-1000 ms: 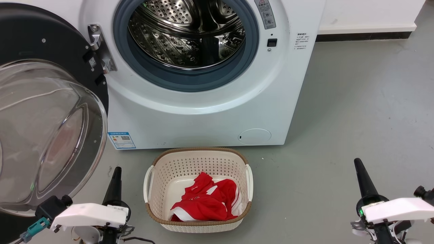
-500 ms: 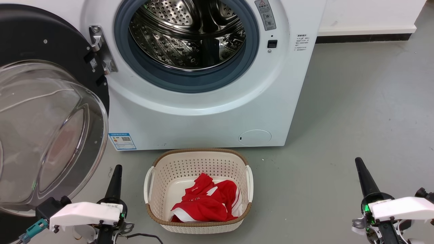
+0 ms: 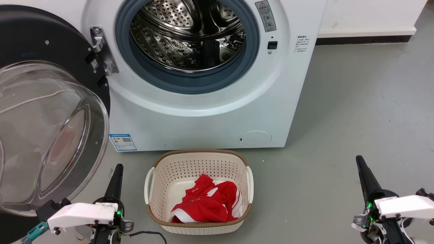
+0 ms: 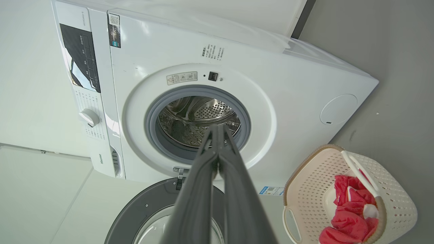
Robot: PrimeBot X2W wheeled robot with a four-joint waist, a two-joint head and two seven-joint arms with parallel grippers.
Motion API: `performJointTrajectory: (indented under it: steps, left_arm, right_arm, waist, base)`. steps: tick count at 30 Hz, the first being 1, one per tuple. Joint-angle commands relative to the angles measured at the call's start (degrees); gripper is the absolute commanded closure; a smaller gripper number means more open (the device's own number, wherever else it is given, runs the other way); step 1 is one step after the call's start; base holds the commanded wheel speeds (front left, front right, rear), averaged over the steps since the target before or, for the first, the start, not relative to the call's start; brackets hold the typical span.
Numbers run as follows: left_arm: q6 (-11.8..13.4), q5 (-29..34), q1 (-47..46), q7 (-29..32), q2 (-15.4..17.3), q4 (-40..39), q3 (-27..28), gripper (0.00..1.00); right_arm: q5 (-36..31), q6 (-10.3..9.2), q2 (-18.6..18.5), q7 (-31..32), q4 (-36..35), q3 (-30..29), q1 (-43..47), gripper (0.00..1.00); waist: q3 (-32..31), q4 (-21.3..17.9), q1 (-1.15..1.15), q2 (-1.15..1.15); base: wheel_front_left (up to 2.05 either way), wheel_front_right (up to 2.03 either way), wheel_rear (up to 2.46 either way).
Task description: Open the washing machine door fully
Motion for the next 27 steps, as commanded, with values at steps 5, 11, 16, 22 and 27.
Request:
performJointTrajectory:
  steps: [5,11,16,22,27]
  left_arm:
    - [-0.6,-3.2,-1.1,0.9,-0.1,0.1,0.5,1.00]
    - [-0.8,-5.9,-1.3,1.6,-0.3,0.3,0.8,1.00]
    - [-1.1,-8.1,-1.2,2.1,-0.5,0.4,1.1,1.00]
    - [-1.4,-10.6,-1.3,2.8,-0.6,0.5,1.4,1.00]
    - [-1.6,-12.6,-1.3,3.3,-0.8,0.7,1.7,1.00]
  right_arm:
    - [3.3,0.01,-0.2,0.8,0.2,-0.4,-1.1,1.00]
    - [6.1,0.01,-0.1,1.3,0.5,-0.7,-1.4,1.00]
    - [8.2,0.00,0.0,1.8,0.8,-0.9,-1.6,1.00]
    - [10.7,0.00,0.0,2.4,1.1,-1.1,-1.8,1.00]
    - [12.6,0.00,0.1,2.8,1.4,-1.3,-1.7,1.00]
  waist:
    - [-0.1,0.0,0.00,0.00]
    - [-0.3,0.1,0.00,0.00]
    - [-0.4,0.1,0.00,0.00]
    - [-0.5,0.1,0.00,0.00]
    - [-0.6,0.2,0.00,0.00]
  base:
    - [0.00,0.00,0.00]
    - [0.00,0.00,0.00]
    - [0.00,0.00,0.00]
    - [0.00,0.00,0.00]
    - [0.00,0.00,0.00]
